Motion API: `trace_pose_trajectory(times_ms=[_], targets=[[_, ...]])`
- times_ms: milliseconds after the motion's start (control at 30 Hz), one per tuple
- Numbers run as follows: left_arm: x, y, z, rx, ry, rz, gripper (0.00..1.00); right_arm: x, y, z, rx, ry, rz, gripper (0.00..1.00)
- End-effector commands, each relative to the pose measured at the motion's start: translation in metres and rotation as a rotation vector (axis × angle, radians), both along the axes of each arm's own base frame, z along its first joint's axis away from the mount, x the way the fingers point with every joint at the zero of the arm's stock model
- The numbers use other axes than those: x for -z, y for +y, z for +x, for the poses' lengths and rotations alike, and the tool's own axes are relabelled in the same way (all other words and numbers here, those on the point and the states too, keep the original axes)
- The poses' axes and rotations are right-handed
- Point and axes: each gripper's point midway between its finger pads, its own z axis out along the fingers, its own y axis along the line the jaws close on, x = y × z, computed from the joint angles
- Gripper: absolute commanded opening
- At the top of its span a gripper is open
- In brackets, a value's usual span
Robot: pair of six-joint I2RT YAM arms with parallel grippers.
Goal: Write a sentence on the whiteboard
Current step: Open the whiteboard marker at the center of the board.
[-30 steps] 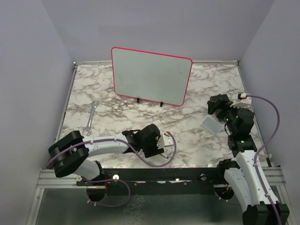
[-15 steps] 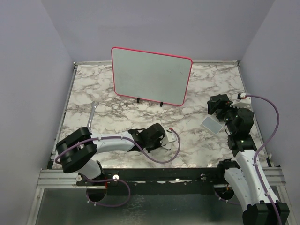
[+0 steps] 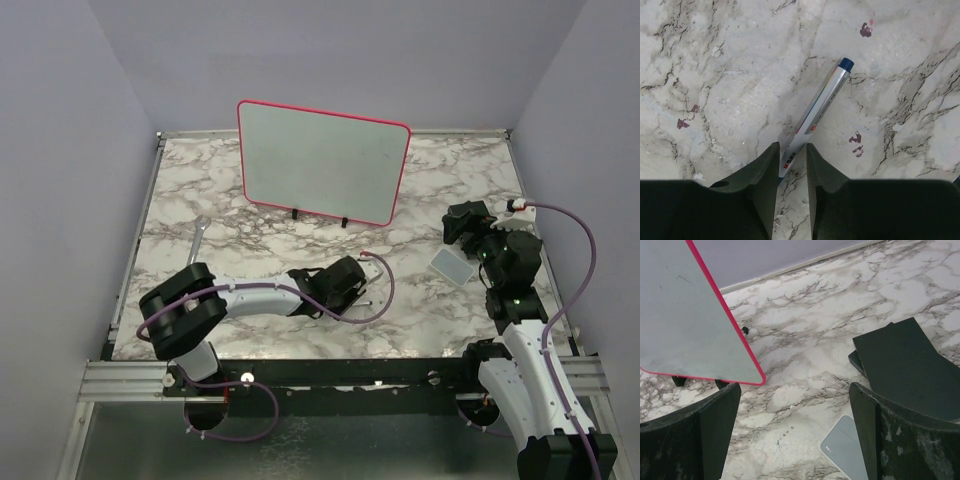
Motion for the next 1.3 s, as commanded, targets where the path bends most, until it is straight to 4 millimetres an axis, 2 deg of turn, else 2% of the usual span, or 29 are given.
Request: trace_pose_trajectory(times_ms=[0, 133, 267, 433, 600, 700, 1100, 1200, 1267], targets=[[-0.022, -0.011, 0.006, -0.088, -0.022, -0.1, 0.35, -0.01, -0.003, 0.001, 0.013, -0.02, -0.001, 0.93], [-0.036, -0.009, 0.006, -0.05, -0.052, -0.111, 0.55, -0.01, -0.003, 0.001, 0.013, -0.018, 0.0, 0.93], [-0.04, 0.003, 0.004, 0.006, -0.08, -0.066, 0.63, -0.01, -0.003, 0.0, 0.016, -0.02, -0.002, 0.93], [-0.025, 0.026, 0.0, 0.028, -0.011, 0.017, 0.61, -0.011, -0.003, -0.001, 0.016, -0.022, -0.002, 0.93], [-0.013, 0.031, -0.01, 0.035, 0.048, 0.045, 0.57, -0.011, -0.003, -0.001, 0.015, -0.023, -0.001, 0.93], [-0.009, 0.032, -0.009, 0.023, 0.055, 0.059, 0.53, -0.012, -0.003, -0.001, 0.016, -0.025, 0.001, 0.93], [0.01, 0.037, -0.022, -0.039, 0.15, 0.089, 0.53, -0.013, -0.003, -0.001, 0.017, -0.03, 0.001, 0.93], [0.011, 0.034, -0.026, -0.034, 0.156, 0.088, 0.52, -0.012, -0.003, -0.001, 0.016, -0.027, 0.002, 0.93], [0.01, 0.027, -0.036, -0.013, 0.183, 0.068, 0.5, -0.012, -0.003, -0.001, 0.017, -0.028, 0.002, 0.93]])
